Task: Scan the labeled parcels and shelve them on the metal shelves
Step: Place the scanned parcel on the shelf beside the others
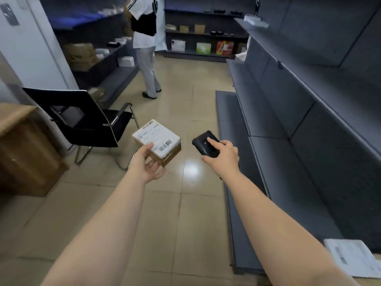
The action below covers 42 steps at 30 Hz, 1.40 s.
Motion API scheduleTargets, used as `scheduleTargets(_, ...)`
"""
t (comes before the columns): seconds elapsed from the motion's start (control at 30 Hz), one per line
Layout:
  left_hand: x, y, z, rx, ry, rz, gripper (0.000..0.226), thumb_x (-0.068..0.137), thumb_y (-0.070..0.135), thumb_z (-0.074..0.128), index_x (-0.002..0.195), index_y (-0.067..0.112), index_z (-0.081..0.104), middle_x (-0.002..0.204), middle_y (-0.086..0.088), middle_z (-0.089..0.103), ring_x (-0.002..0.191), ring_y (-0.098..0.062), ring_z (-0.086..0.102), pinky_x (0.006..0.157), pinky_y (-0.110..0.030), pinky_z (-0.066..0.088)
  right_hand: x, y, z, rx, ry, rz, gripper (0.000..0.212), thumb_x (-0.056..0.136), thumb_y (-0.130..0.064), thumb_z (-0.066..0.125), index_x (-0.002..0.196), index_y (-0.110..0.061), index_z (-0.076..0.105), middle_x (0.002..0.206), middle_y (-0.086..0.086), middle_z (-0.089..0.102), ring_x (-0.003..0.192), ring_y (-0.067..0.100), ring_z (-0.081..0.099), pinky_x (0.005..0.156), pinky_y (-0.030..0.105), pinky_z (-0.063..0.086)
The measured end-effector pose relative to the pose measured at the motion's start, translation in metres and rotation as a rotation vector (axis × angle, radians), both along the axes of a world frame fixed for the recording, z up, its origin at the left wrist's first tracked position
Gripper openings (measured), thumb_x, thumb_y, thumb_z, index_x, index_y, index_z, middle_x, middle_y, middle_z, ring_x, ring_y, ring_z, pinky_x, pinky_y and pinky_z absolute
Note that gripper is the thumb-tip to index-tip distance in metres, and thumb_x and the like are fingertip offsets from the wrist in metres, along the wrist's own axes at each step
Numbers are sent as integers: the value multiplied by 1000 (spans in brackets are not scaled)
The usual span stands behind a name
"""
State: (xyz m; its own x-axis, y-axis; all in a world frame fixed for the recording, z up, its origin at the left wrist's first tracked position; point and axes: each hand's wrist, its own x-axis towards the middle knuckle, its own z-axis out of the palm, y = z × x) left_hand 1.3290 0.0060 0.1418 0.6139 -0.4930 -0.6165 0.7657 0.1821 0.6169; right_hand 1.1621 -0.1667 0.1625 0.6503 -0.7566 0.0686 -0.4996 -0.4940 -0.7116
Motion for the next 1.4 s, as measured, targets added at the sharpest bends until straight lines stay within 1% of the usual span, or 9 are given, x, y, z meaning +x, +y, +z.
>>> scheduleTargets(0.13,73,-52,8,2,-24,4,27,79,32,74,104,24,66,110,-8,68,106,-23,64,96,-49,45,82,-48,13,-76,14,51,64,78,-40,75,137,-47,49,132,-6,41,123,20,34,96,28,25)
scheduleTargets(0.3,168,-158,30,-18,-83,6,31,79,31,75,107,22,66,101,-4,71,104,-23,66,95,-48,45,186,-145,31,-181,-11,74,64,79,-42,73,138,-44,49,132,-2,43,122,24,34,103,36,29)
scheduleTargets(0.4,232,-224,45,-30,-106,26,41,77,32,76,116,24,65,105,-5,71,102,-23,67,90,-47,47,249,-213,45,-227,-2,85,63,80,-42,72,139,-44,49,134,0,42,122,25,34,102,36,28)
scheduleTargets(0.5,292,-285,61,-23,-124,66,46,78,30,76,122,25,64,106,-5,70,100,-23,67,98,-47,45,315,-281,60,-265,20,84,63,80,-42,72,139,-44,49,138,1,42,123,27,34,104,38,28)
scheduleTargets(0.6,351,-339,71,-3,-144,64,42,80,29,75,121,25,64,104,-4,69,98,-22,67,101,-46,44,383,-341,74,-327,57,52,61,80,-41,71,137,-45,49,142,2,40,124,29,34,103,40,28)
scheduleTargets(0.83,499,-454,68,19,-164,46,39,77,31,76,115,30,64,106,-2,69,104,-21,65,93,-43,46,529,-460,83,-366,78,92,61,82,-40,69,139,-45,47,141,2,39,122,29,33,103,40,27)
scheduleTargets(1.0,627,-560,72,38,-183,-7,44,73,34,80,115,29,64,105,-1,69,98,-20,66,88,-42,47,643,-556,90,-386,64,36,62,83,-41,69,140,-46,45,141,1,38,123,27,31,105,39,28)
scheduleTargets(1.17,746,-694,114,10,-217,-140,45,74,35,79,114,26,62,102,-1,70,98,-20,66,83,-42,47,736,-668,125,-413,60,-69,62,84,-42,69,141,-45,46,140,0,39,123,27,32,103,38,28)
scheduleTargets(1.4,820,-916,168,-54,-307,-377,38,80,34,75,114,25,62,97,-2,71,90,-19,66,85,-41,46,794,-840,157,-532,105,-250,62,85,-45,68,142,-46,43,143,1,37,124,27,31,104,40,30)
